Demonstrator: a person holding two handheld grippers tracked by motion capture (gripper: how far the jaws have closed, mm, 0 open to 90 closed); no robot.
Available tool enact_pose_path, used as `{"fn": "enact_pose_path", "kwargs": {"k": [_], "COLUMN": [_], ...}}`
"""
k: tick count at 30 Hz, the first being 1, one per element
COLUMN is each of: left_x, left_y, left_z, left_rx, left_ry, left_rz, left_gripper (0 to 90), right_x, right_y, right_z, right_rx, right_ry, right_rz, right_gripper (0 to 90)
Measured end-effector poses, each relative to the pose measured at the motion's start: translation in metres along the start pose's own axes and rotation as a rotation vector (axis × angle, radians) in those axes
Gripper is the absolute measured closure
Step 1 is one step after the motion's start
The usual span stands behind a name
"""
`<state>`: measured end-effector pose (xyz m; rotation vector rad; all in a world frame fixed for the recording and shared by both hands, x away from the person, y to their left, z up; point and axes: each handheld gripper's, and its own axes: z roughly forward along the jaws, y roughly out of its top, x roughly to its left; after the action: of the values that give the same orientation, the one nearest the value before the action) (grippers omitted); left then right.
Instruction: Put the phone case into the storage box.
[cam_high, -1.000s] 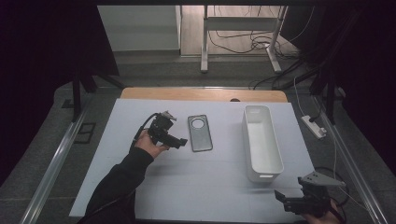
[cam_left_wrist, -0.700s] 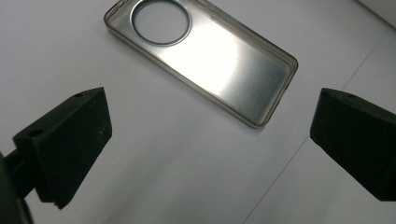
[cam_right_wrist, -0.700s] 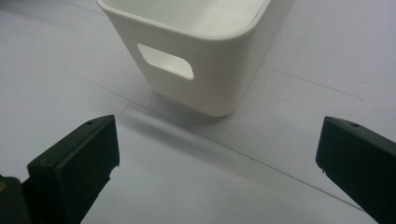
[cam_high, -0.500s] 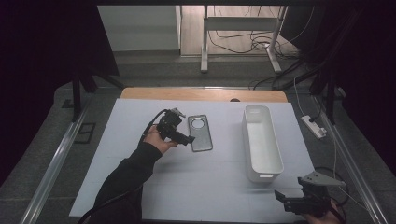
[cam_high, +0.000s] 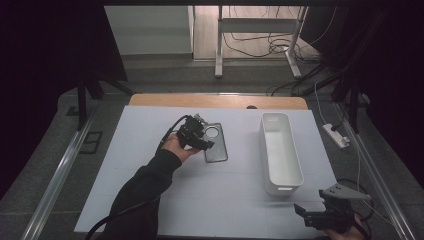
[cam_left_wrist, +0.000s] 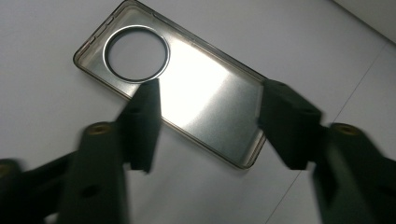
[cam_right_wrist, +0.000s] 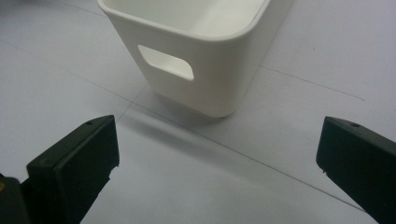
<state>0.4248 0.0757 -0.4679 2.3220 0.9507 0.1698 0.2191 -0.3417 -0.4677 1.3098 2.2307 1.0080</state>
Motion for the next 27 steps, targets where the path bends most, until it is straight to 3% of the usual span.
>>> {"fn": "enact_pose_path", "kwargs": {"k": [4, 7, 11, 27], "left_x": [-0.003, -0.005, -0.009, -0.013], "left_y": [0.005, 0.008, 0.012, -0.002], "left_z": [0.000, -0.001, -0.002, 0.022], "left_rx": [-0.004, 0.012, 0.018, 0.056], "left_ry": [-0.053, -0.049, -0.031, -0.015], "left_rz": [0.005, 0.011, 0.026, 0.012], "left_gripper": [68.4, 80.1, 89.0, 89.2], "right_x": [0.000, 0.000, 0.001, 0.001], "right_y": [0.000, 0.000, 0.000, 0.000], "right_z": [0.000, 0.000, 0.000, 0.000], "right_rx": [-0.003, -0.003, -0.003, -0.005], "right_ry": [0.001, 0.001, 0.001, 0.001], "right_rz": [0.000, -0.001, -0.004, -0.006], "right_gripper": [0.0, 0.0, 0.0, 0.0]}}
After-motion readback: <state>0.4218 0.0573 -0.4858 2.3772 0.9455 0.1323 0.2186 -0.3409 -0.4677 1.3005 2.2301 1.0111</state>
